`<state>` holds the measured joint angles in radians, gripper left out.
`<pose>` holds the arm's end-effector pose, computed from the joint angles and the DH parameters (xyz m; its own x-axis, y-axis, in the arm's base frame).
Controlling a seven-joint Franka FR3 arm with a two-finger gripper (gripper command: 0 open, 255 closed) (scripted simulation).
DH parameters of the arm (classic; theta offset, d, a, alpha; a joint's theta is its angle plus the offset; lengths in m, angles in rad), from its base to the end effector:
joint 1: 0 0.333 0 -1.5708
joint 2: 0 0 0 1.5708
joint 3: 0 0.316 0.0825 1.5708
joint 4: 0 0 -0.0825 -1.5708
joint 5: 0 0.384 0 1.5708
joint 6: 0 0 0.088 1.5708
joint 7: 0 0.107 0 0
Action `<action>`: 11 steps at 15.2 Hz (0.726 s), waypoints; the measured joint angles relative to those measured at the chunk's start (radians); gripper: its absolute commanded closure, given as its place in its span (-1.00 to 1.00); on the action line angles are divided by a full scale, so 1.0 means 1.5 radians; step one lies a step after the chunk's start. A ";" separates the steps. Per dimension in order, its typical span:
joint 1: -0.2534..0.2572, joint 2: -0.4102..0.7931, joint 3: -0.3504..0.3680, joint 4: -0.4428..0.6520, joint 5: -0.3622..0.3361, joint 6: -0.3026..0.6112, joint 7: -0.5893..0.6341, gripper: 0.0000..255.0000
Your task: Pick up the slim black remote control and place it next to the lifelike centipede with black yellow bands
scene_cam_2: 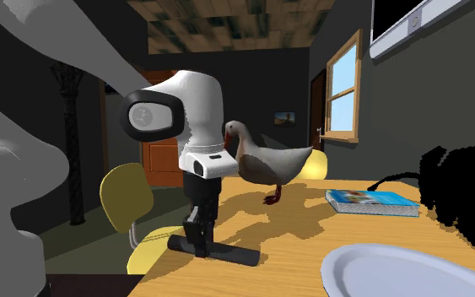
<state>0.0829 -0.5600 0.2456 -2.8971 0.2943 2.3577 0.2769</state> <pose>0.3117 0.0971 0.3280 0.9818 -0.1897 -0.0106 -0.1900 -0.9784 -0.0811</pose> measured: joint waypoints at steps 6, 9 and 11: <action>0.000 0.000 0.000 0.000 0.000 0.000 0.000 -1.00; -0.001 -0.009 -0.001 0.004 -0.002 -0.012 0.001 -1.00; -0.004 -0.041 -0.008 0.023 -0.011 -0.062 0.005 -1.00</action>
